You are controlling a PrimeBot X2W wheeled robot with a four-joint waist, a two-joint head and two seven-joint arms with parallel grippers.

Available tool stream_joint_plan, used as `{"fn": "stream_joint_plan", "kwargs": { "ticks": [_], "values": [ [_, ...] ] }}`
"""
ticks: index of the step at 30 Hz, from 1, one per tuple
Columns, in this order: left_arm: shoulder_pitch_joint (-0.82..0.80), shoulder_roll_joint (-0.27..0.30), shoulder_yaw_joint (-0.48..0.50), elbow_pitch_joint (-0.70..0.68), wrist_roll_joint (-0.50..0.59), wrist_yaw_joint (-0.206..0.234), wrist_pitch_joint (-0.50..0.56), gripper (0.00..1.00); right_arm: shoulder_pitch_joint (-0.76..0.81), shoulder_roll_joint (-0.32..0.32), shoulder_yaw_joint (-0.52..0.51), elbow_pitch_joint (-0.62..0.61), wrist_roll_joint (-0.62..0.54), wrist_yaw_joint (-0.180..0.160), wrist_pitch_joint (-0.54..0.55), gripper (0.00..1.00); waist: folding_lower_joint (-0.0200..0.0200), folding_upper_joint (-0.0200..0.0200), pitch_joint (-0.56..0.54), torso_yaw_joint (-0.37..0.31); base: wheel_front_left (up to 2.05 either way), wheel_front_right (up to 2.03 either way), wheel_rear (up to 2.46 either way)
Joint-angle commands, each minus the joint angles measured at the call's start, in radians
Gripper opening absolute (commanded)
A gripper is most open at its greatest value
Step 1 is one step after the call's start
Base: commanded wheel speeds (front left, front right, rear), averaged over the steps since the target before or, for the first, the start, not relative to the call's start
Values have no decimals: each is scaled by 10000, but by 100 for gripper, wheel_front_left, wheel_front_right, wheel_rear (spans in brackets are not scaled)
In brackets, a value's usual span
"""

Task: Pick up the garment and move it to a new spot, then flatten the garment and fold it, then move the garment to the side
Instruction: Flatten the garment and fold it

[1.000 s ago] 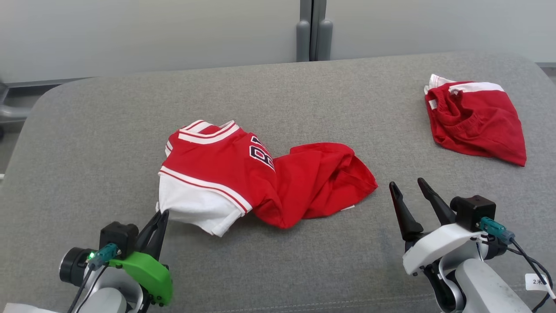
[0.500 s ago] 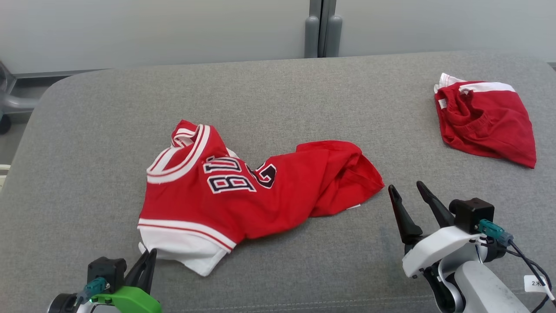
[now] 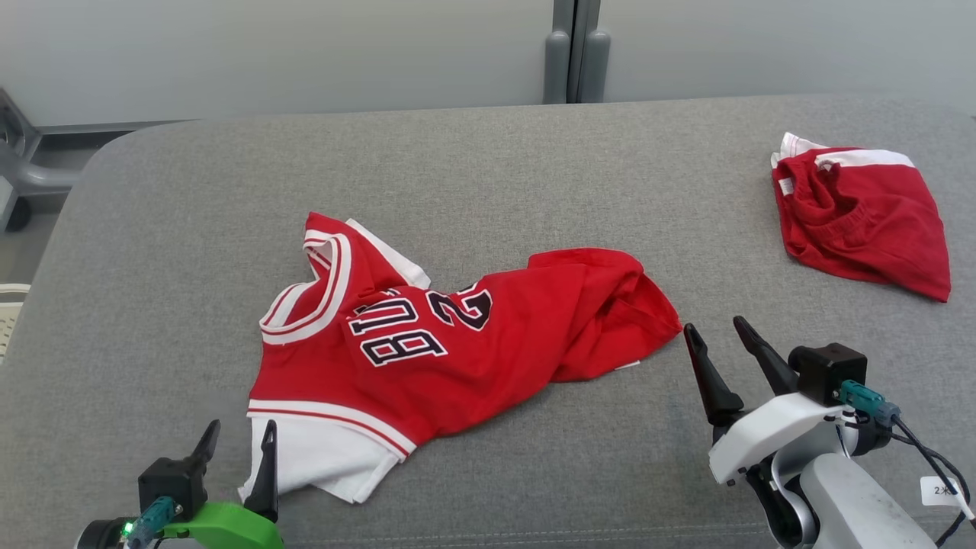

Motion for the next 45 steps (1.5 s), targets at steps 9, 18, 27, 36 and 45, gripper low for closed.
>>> {"fn": "stream_joint_plan", "kwargs": {
  "ticks": [9, 18, 27, 36, 45],
  "values": [
    [-118, -234, 678, -697, 588, 410, -435, 100, -431, -226, 163, 367, -243, -1, -34, 100, 0, 0, -147, 354, 0, 0, 0],
    [622, -883, 2134, -2256, 1746, 394, -425, 100, -1073, -338, 585, 1357, -274, -1, 375, 100, 0, 0, -132, 552, 0, 0, 0],
    [956, -1531, 3281, -2340, 2249, -46, -421, 100, -2170, -501, 1738, 2517, 178, -1, 1470, 100, 0, 0, -107, 774, 0, 0, 0],
    [842, -2078, 3836, -2331, 2812, -579, -422, 100, -3183, -806, 3138, 3623, 1144, -2, 2312, 100, 0, 0, 1, 1143, 0, 0, 0],
    [725, -2428, 4215, -2271, 3206, -951, -422, 100, -3923, -843, 4147, 4727, 1811, -2, 2501, 100, 0, 0, 160, 1454, 0, 0, 0]
  ]
}}
